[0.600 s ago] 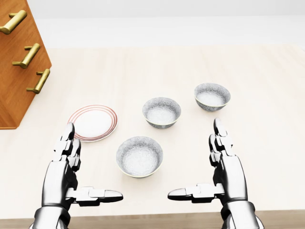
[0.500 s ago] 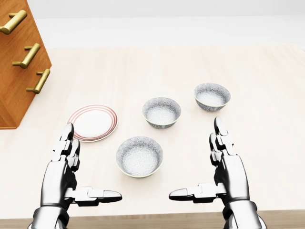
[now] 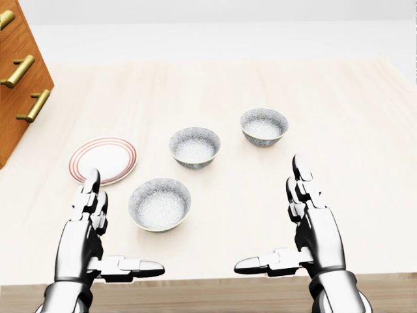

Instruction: Stack the bowl at the front on the bowl in the middle.

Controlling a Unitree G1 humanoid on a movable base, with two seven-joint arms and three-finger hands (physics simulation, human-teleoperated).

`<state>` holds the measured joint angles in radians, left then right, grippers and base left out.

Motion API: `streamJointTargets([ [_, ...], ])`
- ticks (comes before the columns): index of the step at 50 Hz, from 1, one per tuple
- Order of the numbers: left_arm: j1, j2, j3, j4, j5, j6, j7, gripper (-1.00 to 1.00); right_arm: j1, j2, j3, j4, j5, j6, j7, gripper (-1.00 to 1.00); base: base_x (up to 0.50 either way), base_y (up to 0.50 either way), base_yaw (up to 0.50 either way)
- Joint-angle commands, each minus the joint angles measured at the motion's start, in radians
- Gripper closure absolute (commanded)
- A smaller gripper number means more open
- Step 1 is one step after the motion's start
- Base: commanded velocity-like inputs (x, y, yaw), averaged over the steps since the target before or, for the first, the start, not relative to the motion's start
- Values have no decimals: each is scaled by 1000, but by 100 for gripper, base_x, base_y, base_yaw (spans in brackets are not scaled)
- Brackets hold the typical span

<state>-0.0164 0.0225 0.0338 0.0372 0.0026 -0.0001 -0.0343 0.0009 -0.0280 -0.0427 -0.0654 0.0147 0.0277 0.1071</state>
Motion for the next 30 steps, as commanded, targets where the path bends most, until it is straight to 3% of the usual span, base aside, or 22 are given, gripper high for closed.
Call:
streamJointTargets([
  [1, -3, -4, -3, 26, 8, -17, 5, -100, -1, -7, -9, 5, -2, 0, 14, -100, -20, -50, 0],
  [7, 3, -4, -4, 19, 8, -17, 7, -100, -12, -6, -11, 5, 1, -2, 11, -100, -20, -47, 0],
  [14, -3, 0, 5, 19, 5, -22, 12, -100, -35, -9, -12, 27, -19, -27, -2, -100, 0, 0, 0],
  [17, -5, 1, 7, 23, 9, -28, 15, -100, -58, -23, -12, 81, -105, -105, -56, -100, 0, 0, 0],
  [20, -8, 2, 9, 33, 10, -34, 17, -100, -74, -26, -22, 106, -127, -115, -86, -100, 0, 0, 0],
  [22, -12, 3, 11, 50, 11, -43, 20, -100, -59, -22, -29, 65, -83, -112, -57, -100, 0, 0, 0],
  [23, -12, 3, 11, 50, 13, -44, 22, -100, -53, -25, -27, 43, -67, -72, -35, -100, 0, 0, 0],
  [25, -9, 4, 11, 43, 15, -42, 23, -100, -45, -35, -19, 35, -108, -83, -25, -100, 0, 0, 0],
  [26, -8, 4, 12, 40, 16, -42, 24, -100, -38, -33, -17, 15, -88, -67, 5, -100, 0, 0, 0],
  [30, -2, 4, 13, 25, 21, -40, 30, -100, -39, -37, -29, -5, -110, -60, 7, -100, 0, 0, 0],
])
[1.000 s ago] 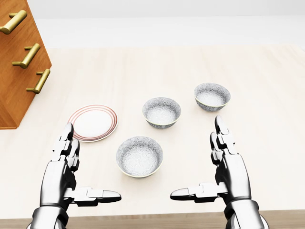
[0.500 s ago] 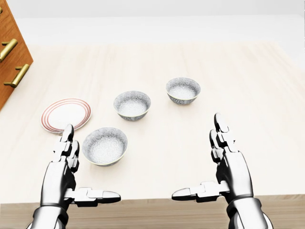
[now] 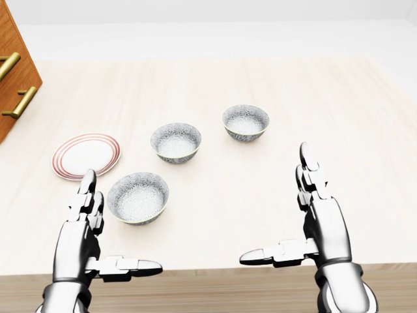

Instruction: Stack the bowl at the front on the bowl in the middle.

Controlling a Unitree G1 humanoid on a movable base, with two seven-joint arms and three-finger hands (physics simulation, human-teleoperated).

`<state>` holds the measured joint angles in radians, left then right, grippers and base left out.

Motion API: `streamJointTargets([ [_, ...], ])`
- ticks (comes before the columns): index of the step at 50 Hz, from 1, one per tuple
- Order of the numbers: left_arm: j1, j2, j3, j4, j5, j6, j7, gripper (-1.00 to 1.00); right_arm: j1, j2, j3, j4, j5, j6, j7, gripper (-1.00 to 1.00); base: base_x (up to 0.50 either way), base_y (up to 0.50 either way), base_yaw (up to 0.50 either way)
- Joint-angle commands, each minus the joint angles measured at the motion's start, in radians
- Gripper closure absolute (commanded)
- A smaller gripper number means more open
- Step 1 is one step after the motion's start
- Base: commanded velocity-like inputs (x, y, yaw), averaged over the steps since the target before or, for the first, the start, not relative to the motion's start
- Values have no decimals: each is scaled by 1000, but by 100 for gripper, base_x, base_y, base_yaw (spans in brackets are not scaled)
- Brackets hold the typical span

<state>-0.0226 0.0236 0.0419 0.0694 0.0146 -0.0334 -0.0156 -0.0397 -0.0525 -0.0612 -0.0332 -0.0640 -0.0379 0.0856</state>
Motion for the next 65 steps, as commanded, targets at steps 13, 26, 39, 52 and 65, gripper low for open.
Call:
streamJointTargets([
  [13, 24, -2, -1, -30, 27, -15, 26, -100, 0, -11, -33, -62, -30, 8, 17, -100, 16, 1, 38],
  [26, 29, -4, -2, -43, 26, -5, 31, -100, -10, -21, -46, -104, -21, 56, 34, -100, 0, 0, 0],
  [39, 11, 8, 24, -13, -1, -14, 28, -100, 6, -13, -33, -112, -9, 43, 62, -100, 20, -7, 0],
  [52, 13, 6, 23, -3, -3, -24, 29, -100, 16, -5, -18, -73, -7, 13, 59, -100, 35, -10, 0],
  [65, 8, 21, 64, -93, -36, 29, 39, -100, 18, 1, -9, -64, -3, 9, 56, -100, 29, -4, 0],
])
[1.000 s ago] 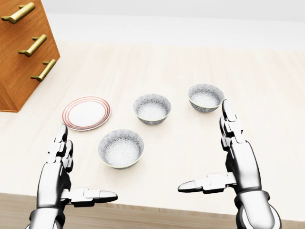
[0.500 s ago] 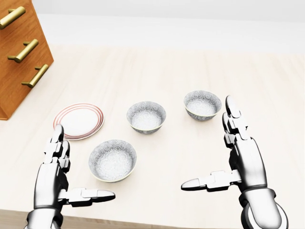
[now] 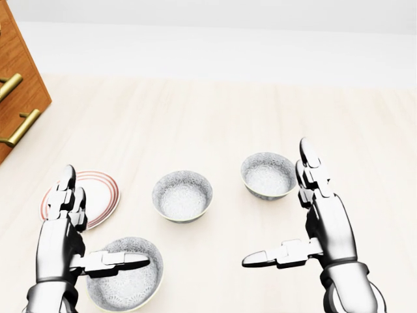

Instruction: Stack the bowl at the front on the bowl in the middle.

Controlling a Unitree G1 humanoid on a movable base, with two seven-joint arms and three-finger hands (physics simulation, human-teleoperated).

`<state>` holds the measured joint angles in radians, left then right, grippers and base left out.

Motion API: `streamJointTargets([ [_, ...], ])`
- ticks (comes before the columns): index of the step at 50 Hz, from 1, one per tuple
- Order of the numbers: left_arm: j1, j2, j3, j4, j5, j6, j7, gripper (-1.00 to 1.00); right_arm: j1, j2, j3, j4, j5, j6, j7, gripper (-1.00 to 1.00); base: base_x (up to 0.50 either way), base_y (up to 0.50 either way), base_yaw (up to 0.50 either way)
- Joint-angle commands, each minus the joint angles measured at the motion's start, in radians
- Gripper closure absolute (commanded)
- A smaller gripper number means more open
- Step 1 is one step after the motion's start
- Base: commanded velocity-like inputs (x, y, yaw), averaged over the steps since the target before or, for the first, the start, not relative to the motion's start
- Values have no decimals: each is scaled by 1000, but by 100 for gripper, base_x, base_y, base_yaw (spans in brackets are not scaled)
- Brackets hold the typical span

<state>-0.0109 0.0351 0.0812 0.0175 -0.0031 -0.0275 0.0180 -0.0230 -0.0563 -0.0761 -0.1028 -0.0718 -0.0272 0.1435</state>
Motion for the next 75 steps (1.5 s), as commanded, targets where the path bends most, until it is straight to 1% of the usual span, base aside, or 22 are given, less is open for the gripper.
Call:
streamJointTargets([
  [1, -5, 9, 26, -35, -19, 18, 6, -100, 0, 7, 7, 4, 6, 3, -4, -100, 0, 0, 0],
  [11, -6, 10, 27, -19, -22, 6, 5, -100, -6, 6, 12, 5, -4, 16, -19, -100, 0, 0, 0],
  [13, -6, 11, 27, -12, -23, 1, 3, -100, -4, 3, 20, 13, -15, -9, -14, -100, 0, 0, 0],
  [15, -5, 11, 28, -10, -25, -1, 3, -100, -6, 7, 16, 1, -6, -4, -15, -100, 10, 1, 0],
  [16, -4, 11, 28, -10, -25, -2, 2, -100, -4, 8, 15, 2, -1, -17, -12, -100, 22, 3, 0],
  [17, -3, 11, 28, -10, -25, -2, 2, -100, -4, 9, 14, 2, 0, -17, -15, -100, 22, 3, 0],
  [20, -1, 10, 27, -16, -26, -1, 0, -100, -14, 8, 15, -8, -5, 16, -20, -100, 0, 0, 0],
  [24, -4, 11, 28, -13, -27, -1, 0, -100, -33, 3, 13, 10, -13, 16, -27, -100, 0, 0, 0],
  [28, -9, 14, 32, -8, -30, 0, -1, -100, -81, -13, 18, 54, -60, 8, -38, -100, 0, 0, 0],
  [30, -8, 15, 33, -19, -31, 6, -2, -100, -154, -31, 15, 118, -89, 27, -36, -100, 0, 0, 0],
  [32, -8, 16, 35, -26, -33, 11, -4, -100, -207, -42, 9, 180, -105, 24, -38, -100, 0, 0, 0],
  [33, -8, 17, 36, -32, -34, 14, -5, -100, -248, -53, 7, 227, -112, 22, -30, -100, 0, 0, 0],
  [35, -7, 19, 41, -42, -38, 19, -9, -100, -365, -83, 4, 397, -116, -51, -8, -100, 0, 0, 0],
  [36, -6, 19, 43, -43, -39, 20, -11, -100, -405, -90, -2, 470, -125, -60, -27, -100, 0, 0, 0],
  [40, -4, 23, 52, -42, -45, 16, -18, -100, -586, -131, 19, 776, -223, -60, -97, -100, 0, 0, 0],
  [42, -2, 25, 56, -43, -47, 16, -20, -100, -632, -145, 39, 852, -295, -60, -136, -100, 0, 0, 0],
  [44, -1, 26, 60, -43, -50, 15, -21, -100, -658, -149, 52, 884, -365, -60, -160, -100, 0, 0, 0],
  [47, 0, 28, 67, -47, -55, 16, -23, -100, -703, -169, 104, 962, -587, -60, -285, -100, 0, 0, 0],
  [51, 10, 29, 74, -70, -61, 22, -26, -100, -727, -162, 130, 1029, -759, -60, -344, -100, 0, 0, 0],
  [59, 18, 33, 94, -92, -70, 28, -30, -100, -804, -151, 131, 1167, -853, -60, -399, -100, 0, 0, 0],
  [64, 19, 30, 92, -44, -69, -5, -31, -100, -790, -136, 145, 1155, -906, -60, -391, -100, 0, 0, 0],
  [75, 11, 36, 94, -27, -76, -11, -32, -100, -816, -103, 164, 1301, -952, -60, -405, -100, 0, 0, 0],
])
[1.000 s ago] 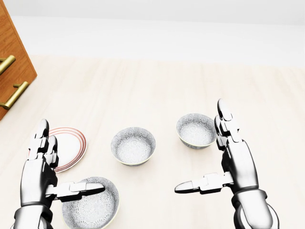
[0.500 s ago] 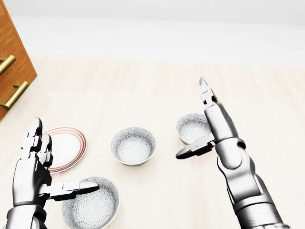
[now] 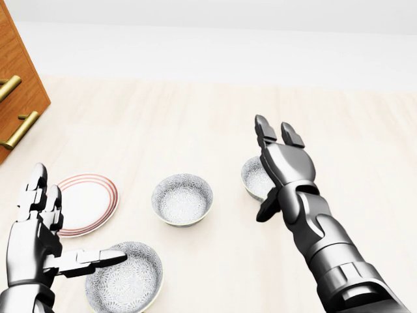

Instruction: Stack the bowl at the front on the bowl in the middle.

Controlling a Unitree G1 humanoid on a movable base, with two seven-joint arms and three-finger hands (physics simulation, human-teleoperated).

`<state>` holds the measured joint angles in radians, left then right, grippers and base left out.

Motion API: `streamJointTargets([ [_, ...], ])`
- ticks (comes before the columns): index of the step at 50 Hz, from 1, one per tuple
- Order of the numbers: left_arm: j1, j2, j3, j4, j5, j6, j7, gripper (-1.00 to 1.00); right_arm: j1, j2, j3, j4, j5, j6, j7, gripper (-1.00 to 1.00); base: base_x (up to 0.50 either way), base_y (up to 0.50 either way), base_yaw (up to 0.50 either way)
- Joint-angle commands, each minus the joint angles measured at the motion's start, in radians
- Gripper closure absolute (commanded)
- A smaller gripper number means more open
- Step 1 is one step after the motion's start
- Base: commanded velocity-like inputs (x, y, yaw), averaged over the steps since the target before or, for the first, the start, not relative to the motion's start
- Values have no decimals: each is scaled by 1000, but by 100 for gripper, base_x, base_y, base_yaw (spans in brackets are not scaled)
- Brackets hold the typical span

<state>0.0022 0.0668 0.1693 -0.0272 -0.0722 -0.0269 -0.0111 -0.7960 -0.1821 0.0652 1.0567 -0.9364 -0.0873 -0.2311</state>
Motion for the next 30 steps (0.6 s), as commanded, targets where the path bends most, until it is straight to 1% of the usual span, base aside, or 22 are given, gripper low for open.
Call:
streamJointTargets([
  [1, -2, 5, 8, 19, -8, -12, -3, -100, -47, 24, 23, 153, -89, 0, -33, -100, 0, 0, 0],
  [9, 6, 8, 20, 23, -22, -17, -7, -100, -65, 29, 23, 214, -94, 0, -9, -100, 0, 0, 0],
  [15, 18, 7, 26, 1, -29, -10, -11, -100, -83, 29, 14, 255, -88, 0, 15, -100, 0, 0, 0],
  [18, 19, 8, 31, 8, -32, -16, -15, -100, -93, 31, 9, 267, -85, 0, 24, -100, 0, 0, 0],
  [24, 20, 12, 41, 7, -40, -15, -20, -100, -105, 37, 3, 277, -80, 0, 49, -100, 0, 0, 0],
  [26, 18, 13, 43, 18, -41, -23, -22, -100, -109, 39, -1, 280, -76, 0, 50, -100, 0, 0, 0],
  [27, 10, 15, 46, 43, -41, -35, -22, -100, -110, 43, -1, 283, -76, 0, 57, -100, 0, 0, 0],
  [28, 7, 16, 46, 52, -42, -39, -22, -100, -109, 44, -1, 285, -76, 0, 61, -100, 0, 0, 0],
  [30, 7, 18, 46, 54, -44, -39, -22, -100, -111, 45, -1, 288, -78, 0, 70, -100, 0, 0, 0],
])
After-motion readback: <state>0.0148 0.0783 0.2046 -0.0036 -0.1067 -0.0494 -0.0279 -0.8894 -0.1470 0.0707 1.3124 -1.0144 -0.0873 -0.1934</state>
